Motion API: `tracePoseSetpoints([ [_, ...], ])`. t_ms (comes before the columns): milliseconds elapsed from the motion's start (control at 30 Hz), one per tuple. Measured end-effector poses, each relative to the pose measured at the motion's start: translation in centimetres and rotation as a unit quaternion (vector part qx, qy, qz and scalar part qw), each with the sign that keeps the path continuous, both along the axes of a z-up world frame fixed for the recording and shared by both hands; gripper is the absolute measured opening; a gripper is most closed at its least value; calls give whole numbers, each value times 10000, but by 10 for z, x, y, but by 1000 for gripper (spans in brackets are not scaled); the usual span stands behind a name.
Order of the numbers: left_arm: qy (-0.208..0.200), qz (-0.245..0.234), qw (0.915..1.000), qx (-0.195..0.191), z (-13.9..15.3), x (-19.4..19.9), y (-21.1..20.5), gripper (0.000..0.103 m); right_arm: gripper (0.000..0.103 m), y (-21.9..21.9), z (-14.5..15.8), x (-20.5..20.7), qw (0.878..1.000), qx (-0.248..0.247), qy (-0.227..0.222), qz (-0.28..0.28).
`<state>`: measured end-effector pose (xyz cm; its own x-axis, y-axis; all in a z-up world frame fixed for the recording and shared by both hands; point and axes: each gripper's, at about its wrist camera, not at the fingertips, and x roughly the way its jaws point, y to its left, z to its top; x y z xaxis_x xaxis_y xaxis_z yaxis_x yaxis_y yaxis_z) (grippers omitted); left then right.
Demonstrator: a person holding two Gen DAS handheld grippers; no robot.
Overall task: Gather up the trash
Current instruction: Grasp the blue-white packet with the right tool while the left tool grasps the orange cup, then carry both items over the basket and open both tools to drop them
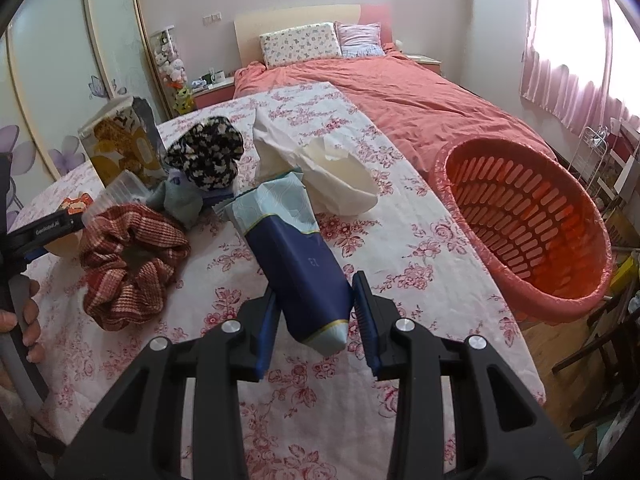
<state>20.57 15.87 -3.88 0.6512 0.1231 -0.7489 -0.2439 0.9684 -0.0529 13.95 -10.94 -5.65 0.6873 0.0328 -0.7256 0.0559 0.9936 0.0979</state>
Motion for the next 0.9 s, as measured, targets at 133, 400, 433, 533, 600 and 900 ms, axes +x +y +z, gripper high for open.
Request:
tracePoseSetpoints([
  [133,-218,-94,9997,36,15,-15,-4,90,36,-4,13,-10,9999,55,-150,0],
  [400,-625,-462,9969,-112,48,-51,-27,90,36,-26,40,-30,9985,180,-496,-176],
  [433,-680,-537,9962,-118,53,-56,-32,90,36,-30,43,-32,9982,196,-532,-212],
  [533,-793,-788,9936,-168,63,-66,-50,90,36,-44,50,-37,9970,231,-643,-355],
  [600,-853,-972,9914,-211,69,-70,-63,90,36,-57,55,-41,9959,247,-724,-490],
  [900,-1092,-1871,9757,-338,85,-75,-131,90,36,-117,68,-45,9877,330,-940,-1204],
])
